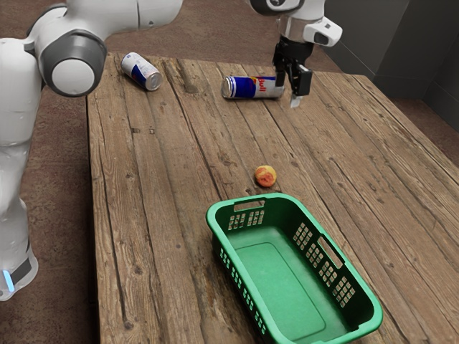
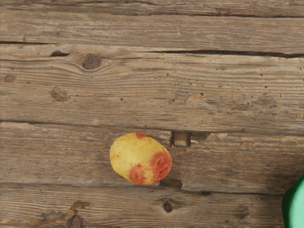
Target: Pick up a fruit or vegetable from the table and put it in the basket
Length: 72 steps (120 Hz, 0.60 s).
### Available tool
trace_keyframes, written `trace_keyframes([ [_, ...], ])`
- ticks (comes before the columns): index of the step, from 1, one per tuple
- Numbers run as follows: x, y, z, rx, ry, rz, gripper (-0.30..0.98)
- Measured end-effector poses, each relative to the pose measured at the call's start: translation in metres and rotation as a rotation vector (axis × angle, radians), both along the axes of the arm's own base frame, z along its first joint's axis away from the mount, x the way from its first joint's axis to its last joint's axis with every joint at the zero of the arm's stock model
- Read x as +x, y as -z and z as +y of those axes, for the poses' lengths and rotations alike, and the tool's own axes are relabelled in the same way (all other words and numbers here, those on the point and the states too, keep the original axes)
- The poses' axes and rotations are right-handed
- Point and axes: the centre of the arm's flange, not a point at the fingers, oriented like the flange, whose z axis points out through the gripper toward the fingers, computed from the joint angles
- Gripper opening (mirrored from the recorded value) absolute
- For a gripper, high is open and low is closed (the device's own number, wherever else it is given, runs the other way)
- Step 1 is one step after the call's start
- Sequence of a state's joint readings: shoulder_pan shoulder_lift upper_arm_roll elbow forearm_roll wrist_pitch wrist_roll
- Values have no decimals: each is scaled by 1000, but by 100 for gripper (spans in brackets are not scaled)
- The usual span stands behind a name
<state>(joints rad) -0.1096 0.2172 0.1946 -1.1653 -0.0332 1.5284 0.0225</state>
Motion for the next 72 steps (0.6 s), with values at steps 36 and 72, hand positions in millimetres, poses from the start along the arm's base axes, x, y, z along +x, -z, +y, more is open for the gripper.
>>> trace_keyframes([
  [36, 0, 2, 17, -31, -21, 6, 69],
  [72, 37, 67, 12, -29, -11, 100, 69],
])
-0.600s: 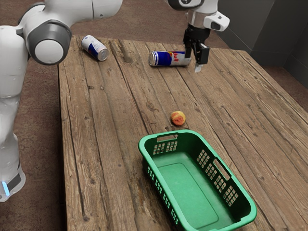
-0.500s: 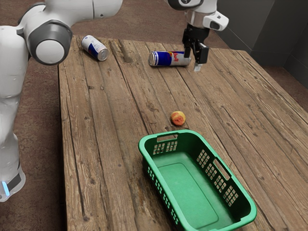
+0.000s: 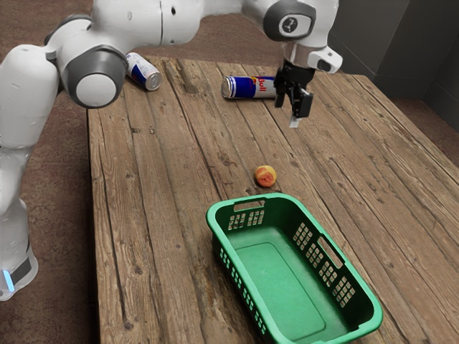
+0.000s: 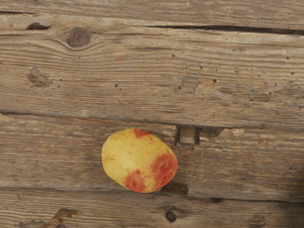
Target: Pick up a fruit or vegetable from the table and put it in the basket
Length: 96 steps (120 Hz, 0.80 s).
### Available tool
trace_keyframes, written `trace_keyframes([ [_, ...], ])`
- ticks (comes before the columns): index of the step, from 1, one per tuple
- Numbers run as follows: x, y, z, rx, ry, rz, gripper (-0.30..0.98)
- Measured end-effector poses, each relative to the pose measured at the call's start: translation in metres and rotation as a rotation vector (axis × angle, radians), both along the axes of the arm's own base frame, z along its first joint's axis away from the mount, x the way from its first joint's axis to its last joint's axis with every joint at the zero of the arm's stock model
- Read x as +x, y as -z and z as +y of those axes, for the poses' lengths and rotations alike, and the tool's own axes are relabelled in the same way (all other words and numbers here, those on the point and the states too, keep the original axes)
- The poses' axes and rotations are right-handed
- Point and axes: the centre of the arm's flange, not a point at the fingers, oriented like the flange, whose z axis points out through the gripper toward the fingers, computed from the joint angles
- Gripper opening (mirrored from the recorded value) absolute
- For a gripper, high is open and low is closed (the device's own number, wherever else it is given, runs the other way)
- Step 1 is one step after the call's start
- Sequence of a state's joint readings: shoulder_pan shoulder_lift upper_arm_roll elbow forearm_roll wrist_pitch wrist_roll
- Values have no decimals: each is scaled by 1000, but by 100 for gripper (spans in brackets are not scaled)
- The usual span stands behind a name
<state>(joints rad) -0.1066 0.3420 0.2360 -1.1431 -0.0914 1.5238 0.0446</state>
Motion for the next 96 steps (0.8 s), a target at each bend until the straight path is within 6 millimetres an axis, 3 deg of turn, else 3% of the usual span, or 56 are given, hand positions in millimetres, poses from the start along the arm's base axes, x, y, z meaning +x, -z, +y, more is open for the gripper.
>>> trace_keyframes([
  [30, 24, 66, 22, 10, -33, 100, 69],
  [79, 45, 148, 17, 10, -23, 221, 69],
  [96, 48, 167, 14, 9, -19, 249, 69],
])
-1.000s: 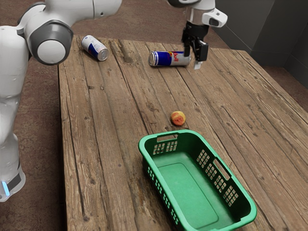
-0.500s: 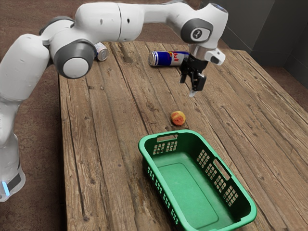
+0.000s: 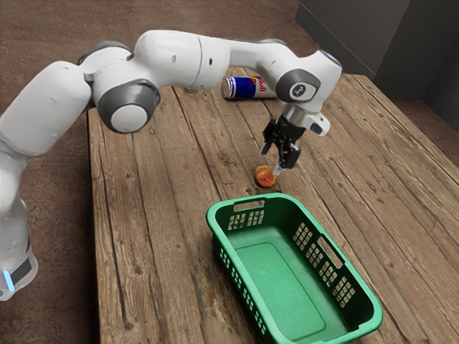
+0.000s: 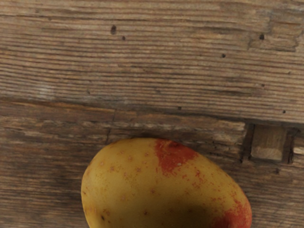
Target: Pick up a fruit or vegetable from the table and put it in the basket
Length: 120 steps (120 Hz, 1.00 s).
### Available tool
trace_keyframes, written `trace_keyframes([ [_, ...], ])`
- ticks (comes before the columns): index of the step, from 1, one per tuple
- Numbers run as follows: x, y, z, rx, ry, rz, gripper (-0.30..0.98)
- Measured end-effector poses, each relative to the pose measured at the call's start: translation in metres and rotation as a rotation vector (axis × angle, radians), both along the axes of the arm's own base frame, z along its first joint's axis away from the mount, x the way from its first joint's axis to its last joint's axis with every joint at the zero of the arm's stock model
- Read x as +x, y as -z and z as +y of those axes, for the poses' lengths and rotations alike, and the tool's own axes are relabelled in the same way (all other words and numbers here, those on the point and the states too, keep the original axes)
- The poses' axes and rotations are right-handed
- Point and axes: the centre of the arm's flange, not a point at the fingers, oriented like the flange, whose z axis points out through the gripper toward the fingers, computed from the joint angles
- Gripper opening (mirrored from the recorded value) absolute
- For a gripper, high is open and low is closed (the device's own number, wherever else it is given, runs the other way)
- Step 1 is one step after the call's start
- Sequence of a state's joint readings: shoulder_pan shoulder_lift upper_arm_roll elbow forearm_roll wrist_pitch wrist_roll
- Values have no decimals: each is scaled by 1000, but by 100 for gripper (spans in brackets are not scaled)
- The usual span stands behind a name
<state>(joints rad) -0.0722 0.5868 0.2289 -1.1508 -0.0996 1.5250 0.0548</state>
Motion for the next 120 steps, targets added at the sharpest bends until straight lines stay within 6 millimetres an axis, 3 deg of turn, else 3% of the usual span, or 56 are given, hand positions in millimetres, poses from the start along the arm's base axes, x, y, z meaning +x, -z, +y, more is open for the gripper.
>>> trace_keyframes([
  [58, 6, 42, -1, -10, 0, 59, 68],
  [86, 7, 46, 0, -13, -2, 62, 48],
  [100, 6, 33, 3, -6, -4, 44, 42],
  [120, 1, -14, -4, -6, 10, -27, 40],
])
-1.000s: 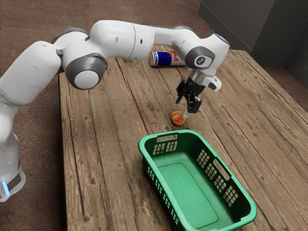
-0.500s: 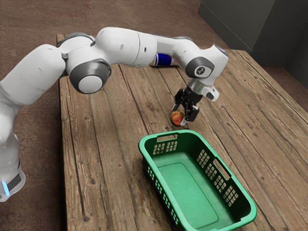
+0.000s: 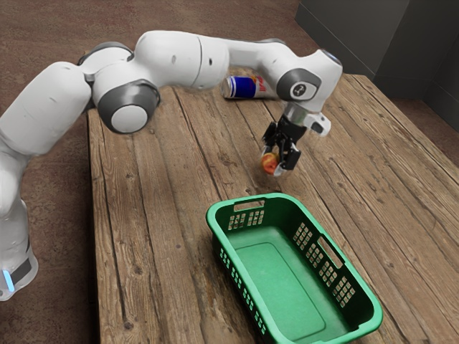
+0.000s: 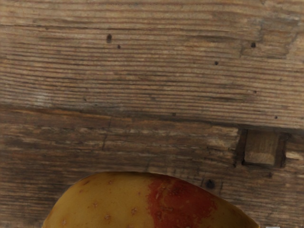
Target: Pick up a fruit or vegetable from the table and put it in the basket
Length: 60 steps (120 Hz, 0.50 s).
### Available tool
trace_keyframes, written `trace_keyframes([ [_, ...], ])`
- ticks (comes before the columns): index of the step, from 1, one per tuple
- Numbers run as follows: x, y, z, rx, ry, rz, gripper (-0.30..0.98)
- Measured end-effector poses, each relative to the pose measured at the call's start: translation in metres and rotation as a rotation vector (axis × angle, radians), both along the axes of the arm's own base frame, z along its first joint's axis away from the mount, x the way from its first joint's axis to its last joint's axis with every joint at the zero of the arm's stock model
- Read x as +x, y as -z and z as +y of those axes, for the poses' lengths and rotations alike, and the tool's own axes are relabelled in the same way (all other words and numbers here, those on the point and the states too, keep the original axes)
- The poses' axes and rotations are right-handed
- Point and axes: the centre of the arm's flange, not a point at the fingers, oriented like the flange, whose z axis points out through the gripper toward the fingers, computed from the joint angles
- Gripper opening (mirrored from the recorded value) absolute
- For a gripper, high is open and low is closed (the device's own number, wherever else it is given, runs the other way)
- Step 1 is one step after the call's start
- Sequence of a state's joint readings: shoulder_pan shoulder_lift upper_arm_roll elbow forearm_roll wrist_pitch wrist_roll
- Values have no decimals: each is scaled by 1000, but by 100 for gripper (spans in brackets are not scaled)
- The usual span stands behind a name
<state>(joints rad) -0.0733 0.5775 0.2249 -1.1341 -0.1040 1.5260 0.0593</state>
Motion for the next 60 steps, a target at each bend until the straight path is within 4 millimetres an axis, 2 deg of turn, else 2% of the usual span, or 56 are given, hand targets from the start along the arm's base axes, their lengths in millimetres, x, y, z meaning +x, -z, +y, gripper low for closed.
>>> trace_keyframes([
  [10, -2, -20, -20, -4, 32, -30, 40],
  [20, -5, -41, -56, -7, 87, -62, 39],
  [30, -15, -75, -97, -15, 150, -112, 39],
  [38, -24, -97, -120, -22, 188, -144, 40],
  [50, -30, -106, -148, -30, 234, -156, 39],
  [60, -38, -107, -190, -37, 299, -155, 39],
])
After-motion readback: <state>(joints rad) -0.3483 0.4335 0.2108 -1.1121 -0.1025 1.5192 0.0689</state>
